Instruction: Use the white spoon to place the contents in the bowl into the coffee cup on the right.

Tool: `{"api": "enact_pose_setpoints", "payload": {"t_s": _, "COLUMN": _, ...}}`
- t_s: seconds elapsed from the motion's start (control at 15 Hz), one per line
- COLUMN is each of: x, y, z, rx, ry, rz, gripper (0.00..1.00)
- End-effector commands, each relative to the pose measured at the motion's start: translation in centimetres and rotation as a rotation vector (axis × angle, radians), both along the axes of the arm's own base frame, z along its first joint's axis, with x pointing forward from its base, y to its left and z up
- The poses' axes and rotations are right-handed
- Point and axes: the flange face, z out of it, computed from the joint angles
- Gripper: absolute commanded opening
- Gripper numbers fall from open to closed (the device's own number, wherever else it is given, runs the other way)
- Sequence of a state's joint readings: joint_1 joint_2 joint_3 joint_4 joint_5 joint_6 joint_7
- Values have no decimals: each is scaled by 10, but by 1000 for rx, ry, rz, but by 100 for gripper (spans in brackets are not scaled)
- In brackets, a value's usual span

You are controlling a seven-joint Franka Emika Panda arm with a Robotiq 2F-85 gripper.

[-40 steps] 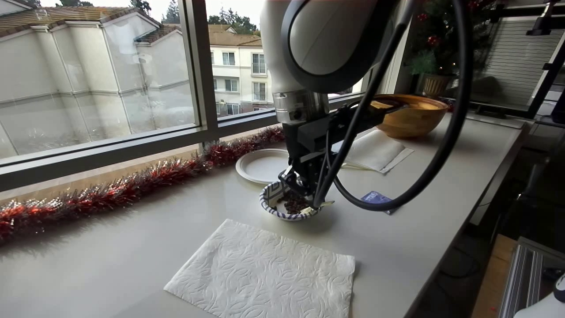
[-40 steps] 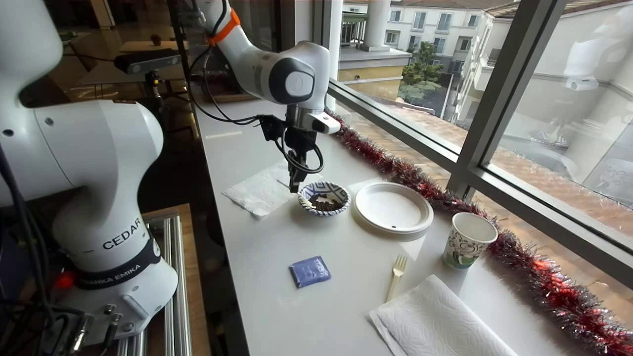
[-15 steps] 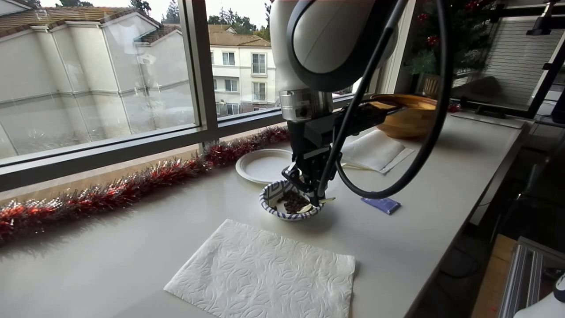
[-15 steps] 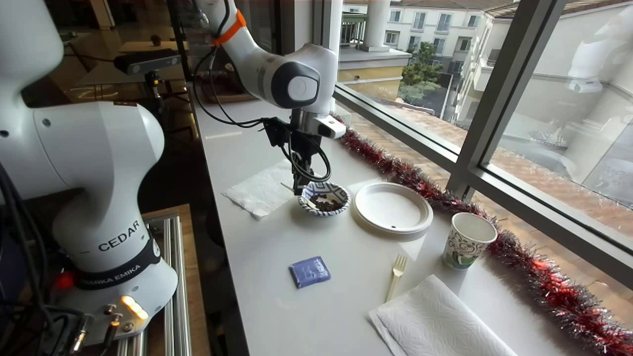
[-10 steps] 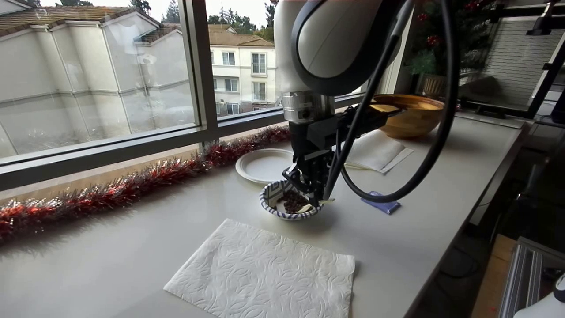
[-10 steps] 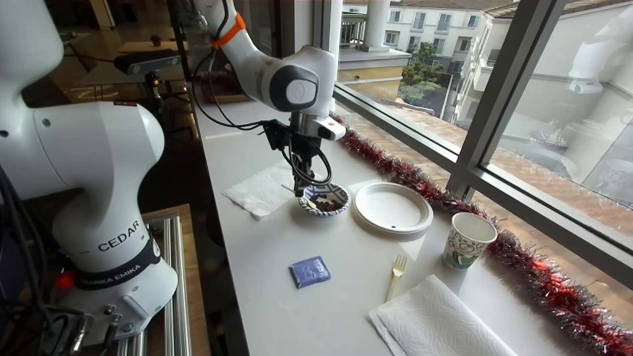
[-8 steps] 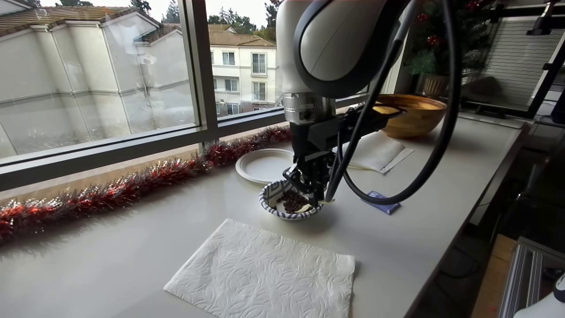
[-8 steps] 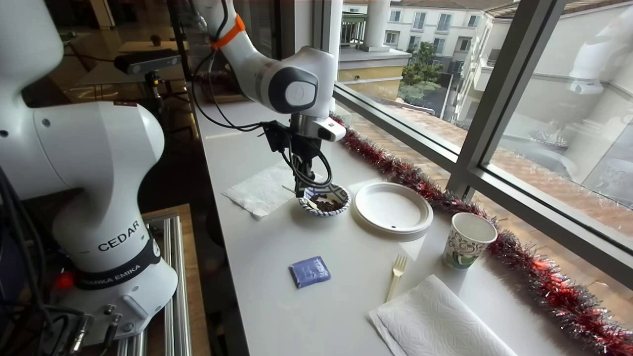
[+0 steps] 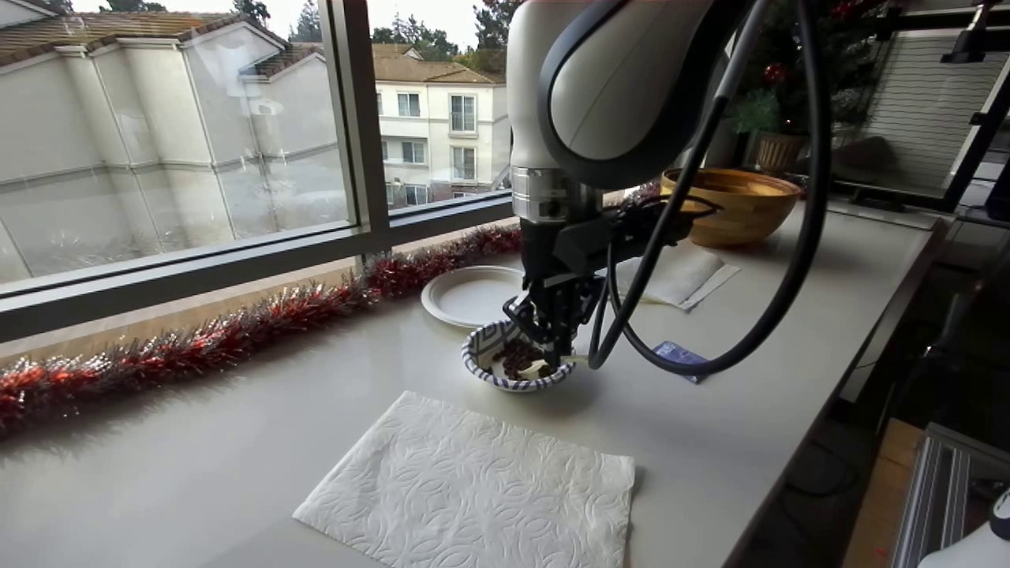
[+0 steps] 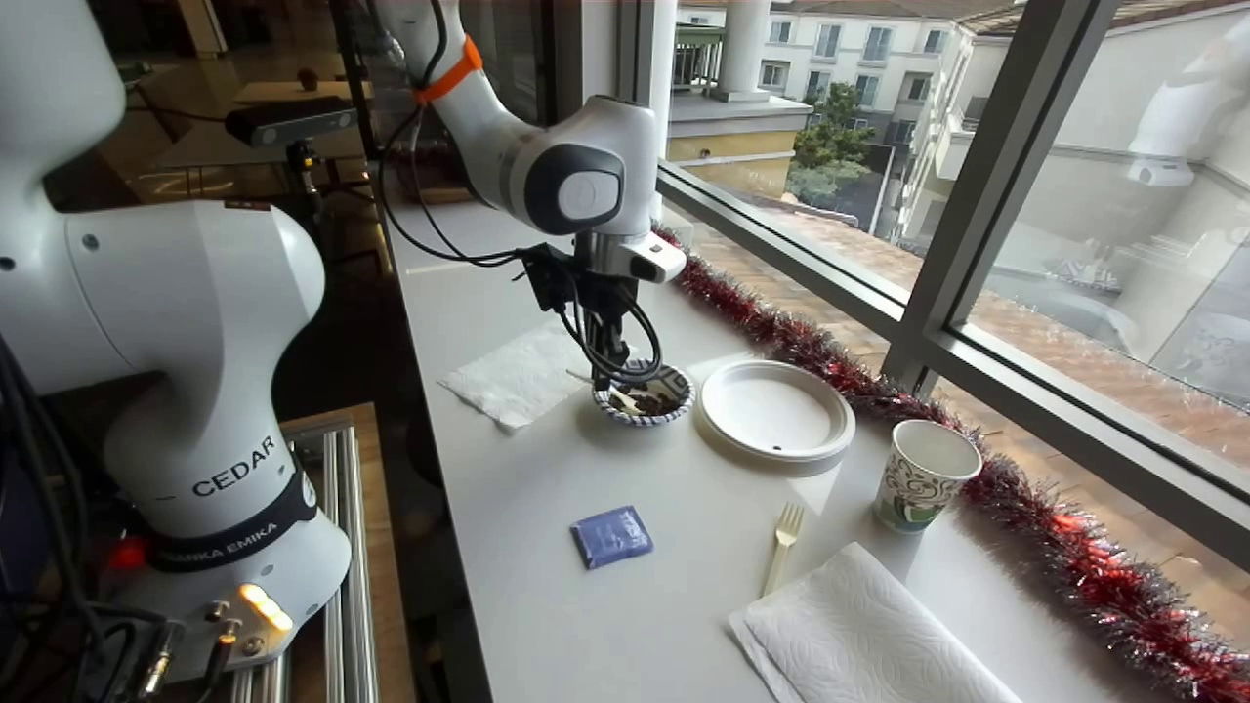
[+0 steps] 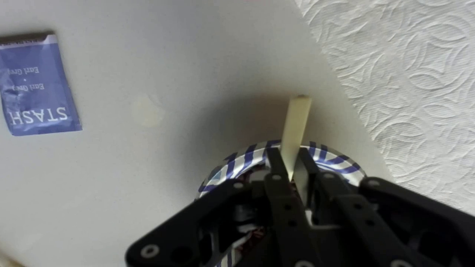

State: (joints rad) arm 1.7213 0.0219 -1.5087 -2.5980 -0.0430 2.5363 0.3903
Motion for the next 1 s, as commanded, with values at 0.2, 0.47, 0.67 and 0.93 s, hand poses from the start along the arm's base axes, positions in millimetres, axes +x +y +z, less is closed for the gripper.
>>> {"api": "enact_pose_setpoints", "payload": {"t_s": 0.2, "x": -4, "y": -9, "z": -7, "rx": -5, "ry": -76, "rz": 22, "gripper": 3}}
{"api": "enact_pose_setpoints", "payload": {"t_s": 0.47, "x": -4, "y": -11, "z": -7, "rx": 1, "ry": -123, "rz": 17, "gripper": 3}}
{"api": "enact_pose_setpoints", "payload": {"t_s": 0.67, "x": -5, "y": -13, "z": -8, "rx": 6, "ry": -148, "rz": 23, "gripper": 3}}
{"api": "enact_pose_setpoints", "payload": {"t_s": 0.93, "x": -7, "y": -16, "z": -10, "rx": 4, "ry": -177, "rz": 22, "gripper": 3}}
